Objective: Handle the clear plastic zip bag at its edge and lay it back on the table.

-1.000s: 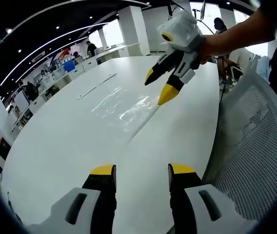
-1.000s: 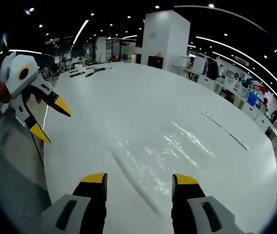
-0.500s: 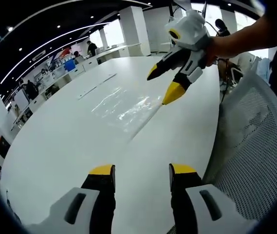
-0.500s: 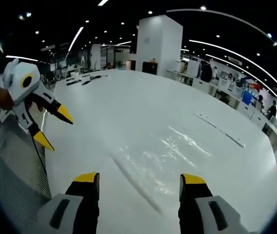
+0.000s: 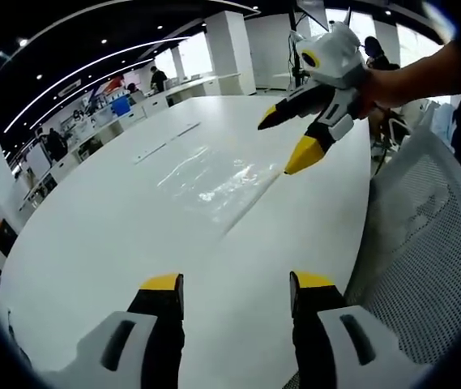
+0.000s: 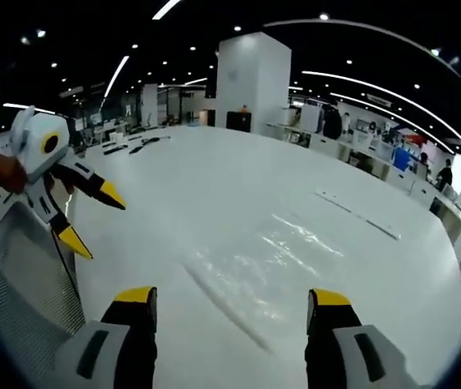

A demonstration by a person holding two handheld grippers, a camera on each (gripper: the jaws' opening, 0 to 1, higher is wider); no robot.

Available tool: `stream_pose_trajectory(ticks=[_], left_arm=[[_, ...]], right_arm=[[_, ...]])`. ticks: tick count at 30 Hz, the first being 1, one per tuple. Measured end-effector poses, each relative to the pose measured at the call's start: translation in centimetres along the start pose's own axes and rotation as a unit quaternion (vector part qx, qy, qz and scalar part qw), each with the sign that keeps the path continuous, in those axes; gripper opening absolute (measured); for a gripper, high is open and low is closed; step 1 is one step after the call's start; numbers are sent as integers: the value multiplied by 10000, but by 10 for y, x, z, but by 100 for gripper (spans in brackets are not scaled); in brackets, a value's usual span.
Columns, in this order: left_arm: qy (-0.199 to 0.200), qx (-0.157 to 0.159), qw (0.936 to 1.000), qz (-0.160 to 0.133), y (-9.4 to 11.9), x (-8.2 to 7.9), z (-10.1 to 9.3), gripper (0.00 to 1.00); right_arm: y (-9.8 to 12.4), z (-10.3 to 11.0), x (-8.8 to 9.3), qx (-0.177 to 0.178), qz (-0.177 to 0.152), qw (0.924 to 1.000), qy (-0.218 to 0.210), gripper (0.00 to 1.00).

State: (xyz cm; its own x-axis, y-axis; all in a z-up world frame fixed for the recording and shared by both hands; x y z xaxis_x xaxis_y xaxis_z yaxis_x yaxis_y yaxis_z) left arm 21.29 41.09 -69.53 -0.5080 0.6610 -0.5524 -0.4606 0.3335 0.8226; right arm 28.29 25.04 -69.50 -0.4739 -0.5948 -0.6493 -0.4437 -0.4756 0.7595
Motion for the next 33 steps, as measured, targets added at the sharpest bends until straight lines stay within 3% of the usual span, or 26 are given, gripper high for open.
stream_pose_trajectory(ticks=[33], left_arm=[[110, 5, 9999, -50, 0, 1, 3, 57]], right_arm=[[14, -1, 10, 142, -98, 9997, -198, 75]])
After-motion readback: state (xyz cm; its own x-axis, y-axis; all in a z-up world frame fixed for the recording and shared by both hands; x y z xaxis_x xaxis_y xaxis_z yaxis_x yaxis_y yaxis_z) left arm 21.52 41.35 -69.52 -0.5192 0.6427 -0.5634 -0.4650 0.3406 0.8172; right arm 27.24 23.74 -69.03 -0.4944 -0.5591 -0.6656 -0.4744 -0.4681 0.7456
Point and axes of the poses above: the point that each gripper's makers call its tool centre point, and the gripper's own axes: y roughly backward along the fingers, z roughly to its left, x roughly out of its underside, the point moved 1 cm from there along y, roughly backward along the fingers, and after that the axes turned 14 degrees about z, right-handed, at the moved point
